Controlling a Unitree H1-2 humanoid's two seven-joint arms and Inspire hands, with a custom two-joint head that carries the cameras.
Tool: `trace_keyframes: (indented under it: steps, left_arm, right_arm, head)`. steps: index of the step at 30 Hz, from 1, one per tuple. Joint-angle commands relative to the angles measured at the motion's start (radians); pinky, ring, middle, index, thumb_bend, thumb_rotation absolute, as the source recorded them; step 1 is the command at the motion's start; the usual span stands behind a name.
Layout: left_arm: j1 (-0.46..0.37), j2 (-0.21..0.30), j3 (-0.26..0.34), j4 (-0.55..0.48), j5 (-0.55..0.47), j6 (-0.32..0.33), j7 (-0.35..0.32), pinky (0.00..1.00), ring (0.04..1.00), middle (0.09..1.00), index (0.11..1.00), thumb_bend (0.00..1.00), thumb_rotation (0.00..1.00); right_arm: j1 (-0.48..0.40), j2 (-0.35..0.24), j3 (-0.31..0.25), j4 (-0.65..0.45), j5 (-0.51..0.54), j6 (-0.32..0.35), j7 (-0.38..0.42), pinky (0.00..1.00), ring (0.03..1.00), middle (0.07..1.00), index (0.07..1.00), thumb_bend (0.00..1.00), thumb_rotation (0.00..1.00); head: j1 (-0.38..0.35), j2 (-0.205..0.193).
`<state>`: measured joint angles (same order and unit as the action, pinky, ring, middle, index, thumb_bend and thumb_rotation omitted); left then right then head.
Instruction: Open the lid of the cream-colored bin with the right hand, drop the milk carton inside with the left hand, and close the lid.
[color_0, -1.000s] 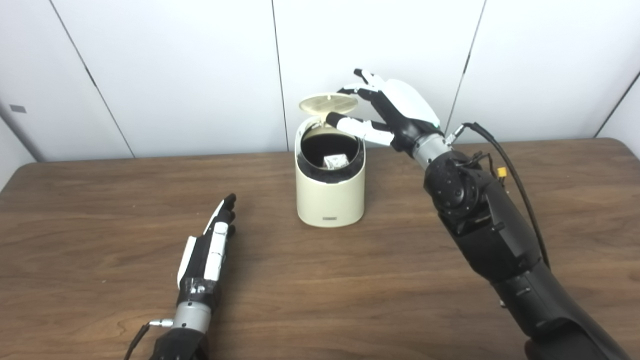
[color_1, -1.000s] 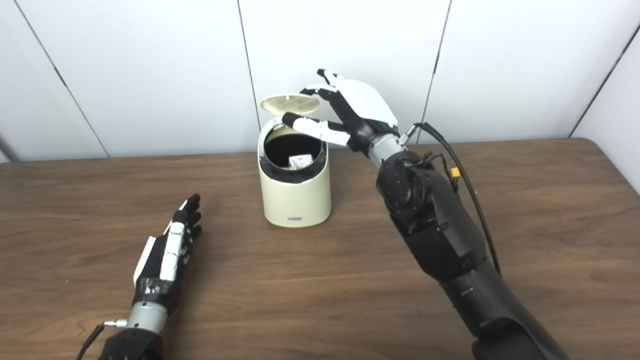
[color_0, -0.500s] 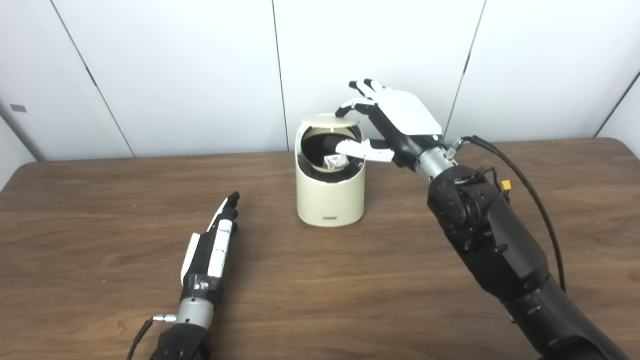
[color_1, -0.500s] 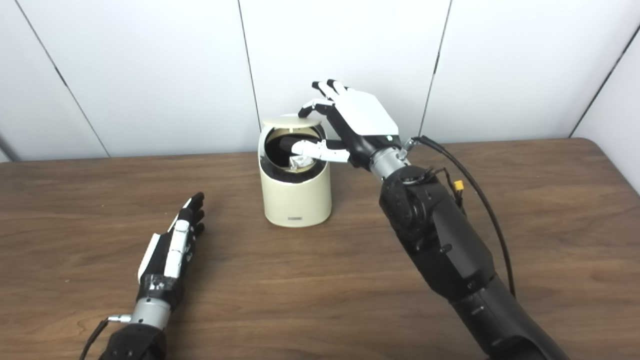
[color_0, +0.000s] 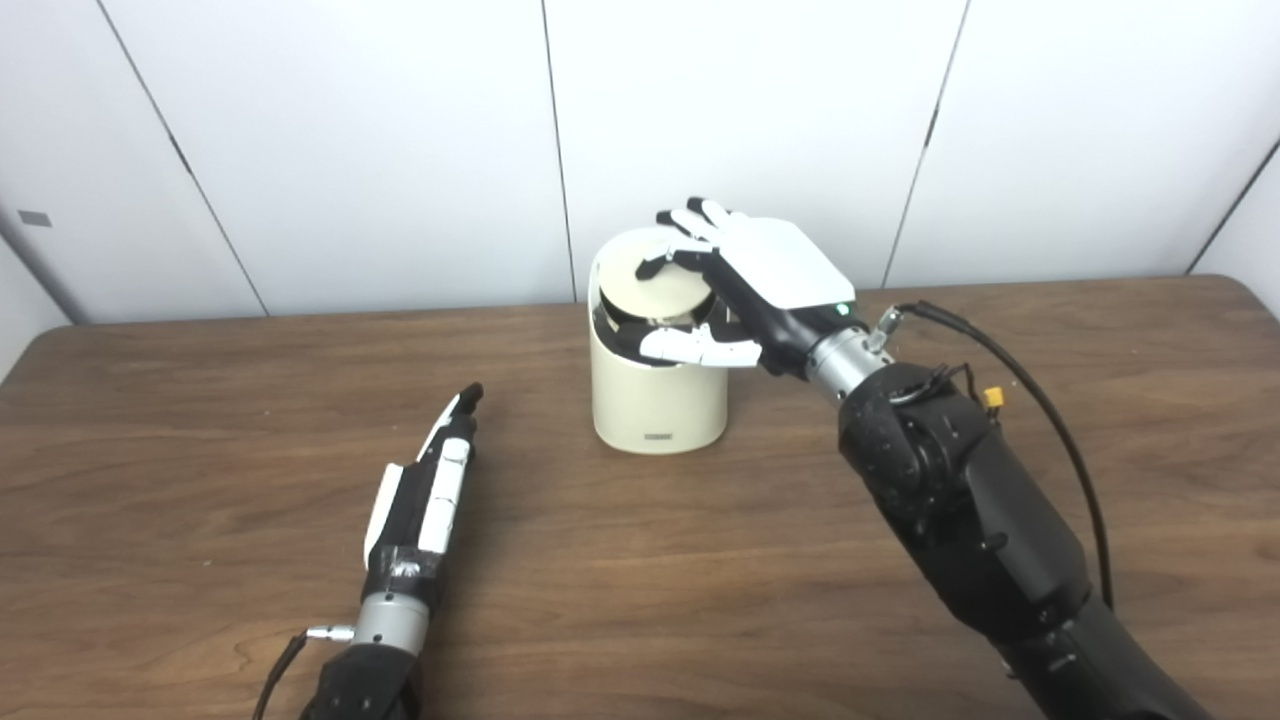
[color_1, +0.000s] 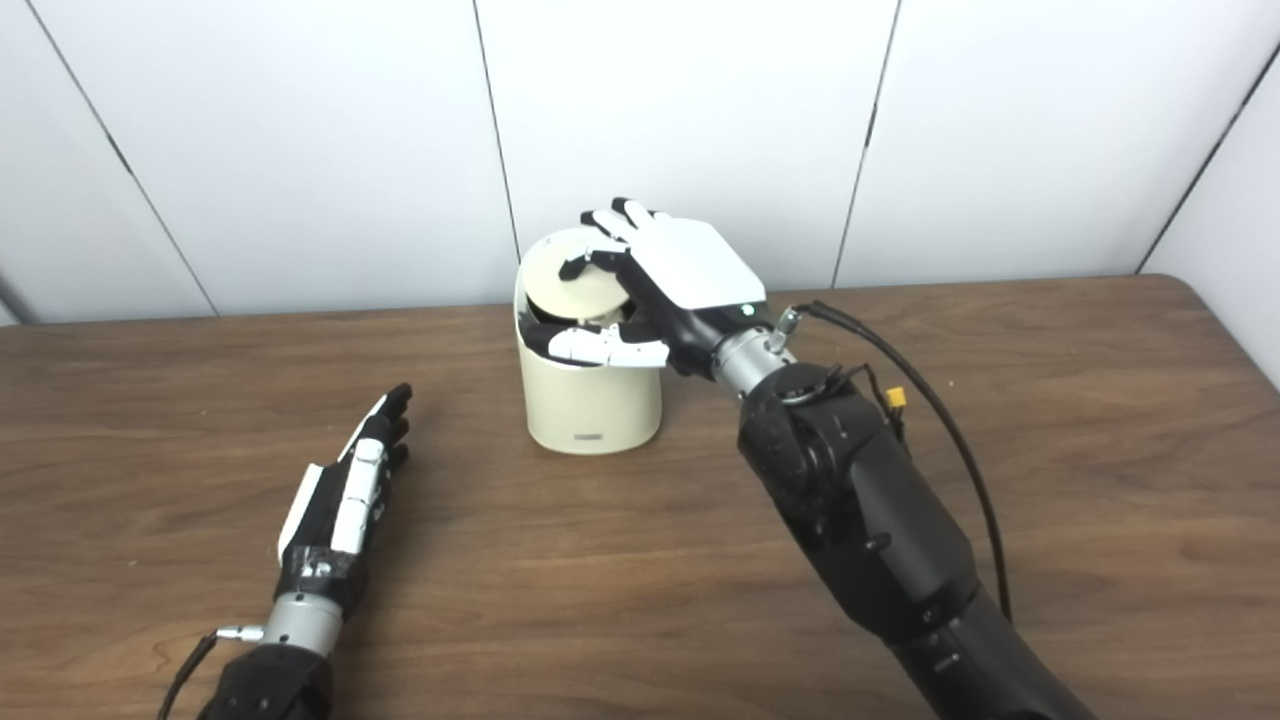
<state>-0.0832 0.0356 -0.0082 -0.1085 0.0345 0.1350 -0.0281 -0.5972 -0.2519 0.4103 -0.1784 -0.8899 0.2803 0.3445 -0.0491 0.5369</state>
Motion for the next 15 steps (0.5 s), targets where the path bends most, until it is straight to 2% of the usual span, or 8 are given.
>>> trace_keyframes:
  steps: [1, 5, 9, 15]
  left_arm:
    - [-0.015, 0.001, -0.002, -0.036, 0.014, -0.021, 0.009, 1.00, 1.000, 1.000, 0.991, 0.56, 1.00]
    - [-0.015, 0.002, -0.006, -0.040, 0.019, -0.030, 0.011, 0.98, 0.993, 1.000, 0.983, 0.55, 1.00]
    - [-0.014, 0.002, -0.008, -0.048, 0.023, -0.007, 0.016, 0.98, 0.996, 1.000, 0.982, 0.57, 1.00]
    - [-0.012, 0.001, -0.003, -0.058, 0.022, 0.004, 0.020, 0.99, 0.996, 1.000, 0.971, 0.57, 1.00]
  right_arm:
    - [-0.030, 0.003, 0.001, -0.037, -0.025, -0.009, 0.011, 0.99, 1.000, 0.939, 0.711, 0.58, 1.00]
    - [-0.020, 0.009, 0.011, -0.048, -0.051, -0.016, 0.024, 1.00, 1.000, 0.936, 0.702, 0.58, 1.00]
    - [-0.008, 0.008, 0.016, -0.058, -0.068, -0.018, 0.042, 1.00, 1.000, 0.939, 0.698, 0.58, 0.99]
    - [0.005, 0.003, 0.004, -0.054, -0.066, -0.026, 0.052, 1.00, 1.000, 0.944, 0.699, 0.58, 1.00]
  head:
    - [0.003, 0.003]
    - [0.006, 0.005]
    - [0.006, 0.013]
    - [0.008, 0.019]
